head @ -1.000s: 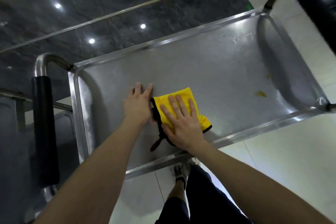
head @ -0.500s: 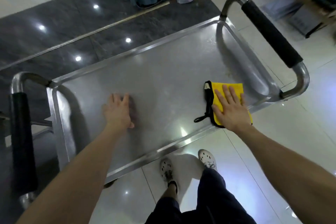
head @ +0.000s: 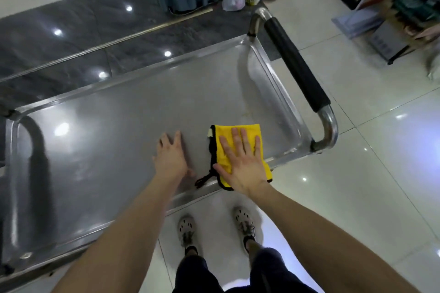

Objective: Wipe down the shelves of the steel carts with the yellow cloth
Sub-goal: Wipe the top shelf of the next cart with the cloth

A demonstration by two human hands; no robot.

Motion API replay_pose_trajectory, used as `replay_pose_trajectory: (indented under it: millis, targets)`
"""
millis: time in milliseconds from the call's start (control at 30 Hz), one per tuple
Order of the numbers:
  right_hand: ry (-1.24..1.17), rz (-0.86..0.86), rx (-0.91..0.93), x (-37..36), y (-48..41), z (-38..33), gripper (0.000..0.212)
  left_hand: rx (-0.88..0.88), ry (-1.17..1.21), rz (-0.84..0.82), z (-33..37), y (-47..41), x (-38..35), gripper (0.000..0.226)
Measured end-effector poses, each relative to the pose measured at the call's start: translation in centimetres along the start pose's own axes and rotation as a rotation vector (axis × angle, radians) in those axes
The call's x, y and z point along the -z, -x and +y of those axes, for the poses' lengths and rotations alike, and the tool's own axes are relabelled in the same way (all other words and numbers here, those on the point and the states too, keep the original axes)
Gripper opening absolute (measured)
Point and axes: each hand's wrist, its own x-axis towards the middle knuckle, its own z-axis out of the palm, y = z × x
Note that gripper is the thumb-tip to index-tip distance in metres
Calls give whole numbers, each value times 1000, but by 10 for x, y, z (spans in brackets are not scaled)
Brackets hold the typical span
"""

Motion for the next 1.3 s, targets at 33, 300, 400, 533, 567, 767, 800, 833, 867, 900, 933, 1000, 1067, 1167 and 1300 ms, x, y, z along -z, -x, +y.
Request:
replay_pose_trajectory:
  millis: [33,300,400,533,567,767,800,833,867,900,933,1000,1067,1167,1300]
  targets:
    - [-15,31,79,-1,-2,14,84,15,3,-13,0,-3,-1,152]
    - [68,71,203,29,-82,165,75,26,-52,13,-9,-17,-9,153]
    - [69,108,-158,34,-127,135,79,39,-48,12,-10,-21,-11,154]
    - [-32,205,21,18,-132,43,78,43,-37,36,-14,-22,-14,157]
    - [-25,197,213,12,-124,23,77,38,-46,50,-15,-20,-15,157]
    - [59,51,793,14,-154,36,71,26,-86,85,-16,-18,-15,155]
    - [65,43,785,19,-171,51,70,29,-90,78,-14,-18,-14,156]
    - [48,49,719,26,-191,66,70,31,-87,70,-13,-18,-13,156]
    - [16,54,595,34,-211,81,69,33,-82,62,-12,-17,-12,156]
    - [-8,54,433,43,-230,95,69,35,-79,58,-11,-16,-11,155]
    - [-11,49,258,52,-249,108,69,36,-78,60,-11,-16,-10,155]
    - [14,35,-30,62,-281,122,74,39,-76,73,-10,-15,-10,155]
    - [-2,34,-187,68,-302,112,79,40,-73,78,-10,-14,-11,154]
    - [-28,22,-188,67,-315,58,80,35,-50,75,-9,-15,-13,154]
    - [23,-53,270,53,-302,-55,76,28,-76,86,-9,-16,-11,156]
